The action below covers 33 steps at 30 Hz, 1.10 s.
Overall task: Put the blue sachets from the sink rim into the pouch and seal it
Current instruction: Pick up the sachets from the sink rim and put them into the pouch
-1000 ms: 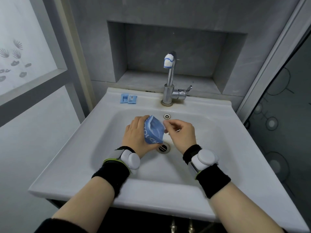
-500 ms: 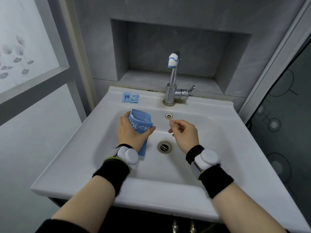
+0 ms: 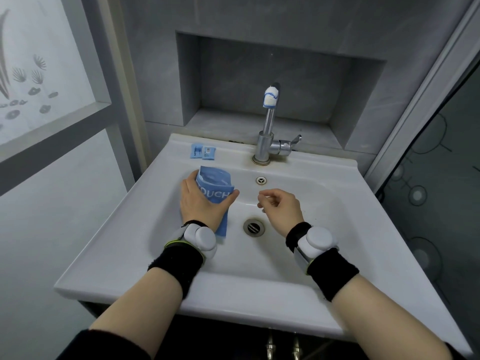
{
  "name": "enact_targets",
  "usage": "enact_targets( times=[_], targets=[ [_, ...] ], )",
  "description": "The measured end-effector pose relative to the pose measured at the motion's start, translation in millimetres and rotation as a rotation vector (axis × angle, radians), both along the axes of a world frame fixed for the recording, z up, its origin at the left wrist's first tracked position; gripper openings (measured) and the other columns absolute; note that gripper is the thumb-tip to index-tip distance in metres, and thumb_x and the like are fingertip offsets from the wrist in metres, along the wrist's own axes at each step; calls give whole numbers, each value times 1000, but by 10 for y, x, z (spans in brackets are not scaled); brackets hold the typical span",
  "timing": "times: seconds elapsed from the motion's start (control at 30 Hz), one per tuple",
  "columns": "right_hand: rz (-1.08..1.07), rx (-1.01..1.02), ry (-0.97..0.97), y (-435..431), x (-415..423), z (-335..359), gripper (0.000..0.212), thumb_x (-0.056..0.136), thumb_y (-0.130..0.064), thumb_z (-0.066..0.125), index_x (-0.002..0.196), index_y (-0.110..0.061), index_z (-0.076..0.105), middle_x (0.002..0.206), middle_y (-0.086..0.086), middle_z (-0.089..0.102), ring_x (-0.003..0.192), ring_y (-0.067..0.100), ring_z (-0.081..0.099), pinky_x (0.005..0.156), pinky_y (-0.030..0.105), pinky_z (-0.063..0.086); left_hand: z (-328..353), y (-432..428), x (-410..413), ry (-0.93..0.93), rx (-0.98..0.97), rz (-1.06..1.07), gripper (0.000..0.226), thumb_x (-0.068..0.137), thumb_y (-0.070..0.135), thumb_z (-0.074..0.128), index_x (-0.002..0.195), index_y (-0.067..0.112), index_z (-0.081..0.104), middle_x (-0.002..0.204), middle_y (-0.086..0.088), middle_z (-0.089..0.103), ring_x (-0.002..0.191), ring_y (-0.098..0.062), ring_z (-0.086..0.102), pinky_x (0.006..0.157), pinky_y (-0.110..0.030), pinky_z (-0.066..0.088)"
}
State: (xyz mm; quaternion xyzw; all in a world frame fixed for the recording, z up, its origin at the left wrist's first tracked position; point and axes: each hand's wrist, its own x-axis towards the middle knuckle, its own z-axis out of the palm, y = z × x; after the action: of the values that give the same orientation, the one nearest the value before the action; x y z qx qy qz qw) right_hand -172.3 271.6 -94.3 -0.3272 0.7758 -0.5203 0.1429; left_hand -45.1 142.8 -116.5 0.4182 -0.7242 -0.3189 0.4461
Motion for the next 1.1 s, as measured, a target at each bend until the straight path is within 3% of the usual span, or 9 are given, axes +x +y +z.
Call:
enact_targets(
  times=[0.37,0.73,0.93,1.1],
  targets=[
    [79,124,161,-313,-40,209,21,87,-33,59,101,-20,68,89,1,71,86,19,67,87,41,54,55,9,32,87,69,50,105,50,70,74,133,23,32,124,2,41,117,-20,47,99,-41,45],
    [126,284,377,-662,-183,168,23,89,-35,55,106,-24,66,86,-8,64,88,18,64,82,33,52,78,5,48,166,126,68,104,53,65,77,134,19,33,124,1,41,117,-18,45,102,-39,42],
    [229,299,557,-948,-291,135,26,88,-29,57,112,-20,64,101,-2,67,95,20,62,84,33,49,52,-13,50,230,172,89,102,51,64,78,133,21,34,118,9,38,117,-16,44,104,-37,39],
    [363,347,723,-1197,-388,148,38,92,-28,55,128,-14,54,123,5,57,117,22,50,98,36,42,61,-10,40,222,168,103,103,52,64,77,134,19,33,119,8,38,118,-17,44,104,-39,40]
  ],
)
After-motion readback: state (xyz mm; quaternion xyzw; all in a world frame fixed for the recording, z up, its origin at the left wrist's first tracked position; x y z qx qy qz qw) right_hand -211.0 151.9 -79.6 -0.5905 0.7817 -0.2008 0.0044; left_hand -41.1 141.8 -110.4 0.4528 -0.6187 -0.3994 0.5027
